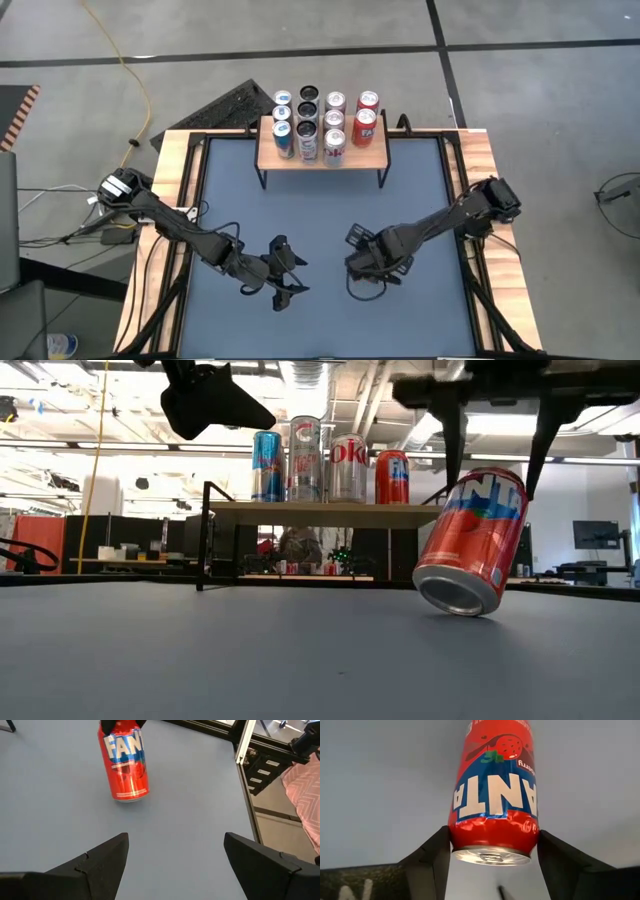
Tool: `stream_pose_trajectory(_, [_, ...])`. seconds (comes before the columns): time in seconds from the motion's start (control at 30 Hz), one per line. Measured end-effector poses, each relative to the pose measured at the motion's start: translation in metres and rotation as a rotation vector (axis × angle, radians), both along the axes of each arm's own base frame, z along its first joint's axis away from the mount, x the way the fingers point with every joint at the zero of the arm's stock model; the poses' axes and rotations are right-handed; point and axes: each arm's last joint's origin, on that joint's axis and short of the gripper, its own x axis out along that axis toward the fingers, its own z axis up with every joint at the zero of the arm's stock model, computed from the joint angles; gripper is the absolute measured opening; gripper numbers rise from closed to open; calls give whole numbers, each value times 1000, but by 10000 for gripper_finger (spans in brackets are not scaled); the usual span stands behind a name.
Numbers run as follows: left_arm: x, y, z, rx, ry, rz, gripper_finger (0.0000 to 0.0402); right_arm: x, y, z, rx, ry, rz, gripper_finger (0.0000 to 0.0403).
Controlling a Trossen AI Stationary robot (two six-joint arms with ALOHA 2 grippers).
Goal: Place canned beverage on shelf
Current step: Put the orange soda can on the shelf aligned with the other orange soda can
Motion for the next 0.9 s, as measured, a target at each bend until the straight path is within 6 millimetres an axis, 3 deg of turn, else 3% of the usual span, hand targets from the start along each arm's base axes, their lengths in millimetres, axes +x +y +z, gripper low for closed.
stream_pose_trajectory(0.13, [0,0,0,3,-1,-1,316,-4,13,-1,-79,2,138,236])
stream_pose_trajectory(0.33, [1,1,1,6,-12,13,316,-5,35,-15,-362,85,468,234])
stream_pose_trajectory(0.5, [1,1,1,3,-18,14,316,11,50,-33,-483,132,521,234])
stream_pose_trajectory(0.67, [1,1,1,3,-17,14,316,33,62,-47,-554,59,496,231])
stream_pose_trajectory(0.9, [1,1,1,8,-13,17,316,36,65,-47,-624,38,494,197])
